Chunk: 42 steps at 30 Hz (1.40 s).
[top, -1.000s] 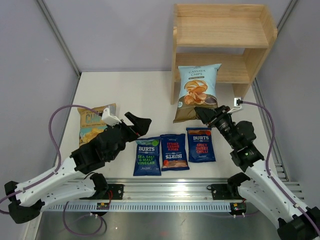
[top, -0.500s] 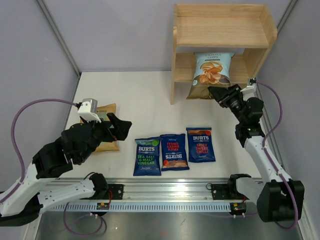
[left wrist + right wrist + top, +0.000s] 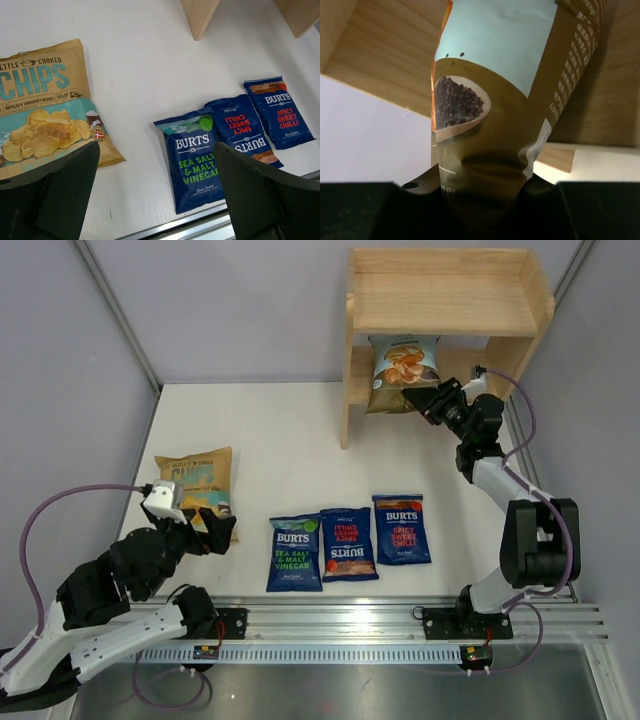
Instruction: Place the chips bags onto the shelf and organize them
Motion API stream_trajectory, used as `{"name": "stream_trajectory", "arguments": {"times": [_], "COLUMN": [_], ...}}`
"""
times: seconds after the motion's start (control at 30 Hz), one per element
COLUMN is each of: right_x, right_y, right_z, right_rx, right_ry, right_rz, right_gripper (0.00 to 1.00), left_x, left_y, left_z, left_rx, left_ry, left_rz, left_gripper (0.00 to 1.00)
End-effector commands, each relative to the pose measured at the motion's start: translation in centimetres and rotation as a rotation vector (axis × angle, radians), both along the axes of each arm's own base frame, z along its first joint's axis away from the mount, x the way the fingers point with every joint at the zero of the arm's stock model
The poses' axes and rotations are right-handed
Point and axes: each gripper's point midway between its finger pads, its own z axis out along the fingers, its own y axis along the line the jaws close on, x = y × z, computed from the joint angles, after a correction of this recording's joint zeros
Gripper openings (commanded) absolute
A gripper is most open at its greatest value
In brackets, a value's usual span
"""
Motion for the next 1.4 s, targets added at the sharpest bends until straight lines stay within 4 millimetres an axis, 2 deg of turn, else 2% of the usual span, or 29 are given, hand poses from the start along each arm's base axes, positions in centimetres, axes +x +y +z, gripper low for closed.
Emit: {"name": "stream_trajectory", "arguments": {"times": [0.0,0.03,0.07,0.3,0.53,0.8,0.9,1.03,1.07,1.17,1.37], "right_x": [1.1,1.8,2.0,3.0,3.2,3.5,3.4,3.1,3.0,2.6,2.4], "right_y": [0.5,0.9,1.2,4.8,6.6,7.8,7.9,7.8,7.7,7.6,6.2], "right_z": [6.1,4.8,4.8,1.6,0.4,0.5,0.8,0.1,0.1,-0.2,-0.2], "right_rx": [0.034,0.043,0.067,0.056,0.079,0.067,0.053,0.009,0.005,-0.012,-0.032], "right_ry": [-0.201,-0.167,-0.161,-0.103,-0.072,-0.052,-0.052,-0.017,-0.010,0.010,0.046], "right_rz": [0.046,0.065,0.082,0.119,0.128,0.163,0.176,0.174,0.171,0.170,0.115], "right_gripper": [0.27,0.27,0.26,0.25,0.26,0.29,0.34,0.45,0.54,0.62,0.68], "left_x": [0.4,0.3,0.1,0.2,0.3,0.2,0.2,0.2,0.2,0.2,0.2], "left_y": [1.0,1.1,1.3,1.3,1.2,1.3,1.4,1.5,1.5,1.5,1.7], "left_z": [2.7,2.7,2.9,2.5,2.3,2.4,2.3,2.4,2.4,2.3,2.4], "left_rx": [-0.106,-0.115,-0.134,-0.124,-0.112,-0.115,-0.115,-0.117,-0.116,-0.118,-0.127], "left_ry": [-0.110,-0.116,-0.126,-0.114,-0.106,-0.111,-0.109,-0.112,-0.111,-0.112,-0.117], "left_rz": [0.042,0.042,0.038,0.046,0.045,0.048,0.052,0.053,0.053,0.055,0.061], "left_gripper": [0.99,0.99,0.99,0.99,0.99,0.99,0.99,0.99,0.99,0.99,0.99]}}
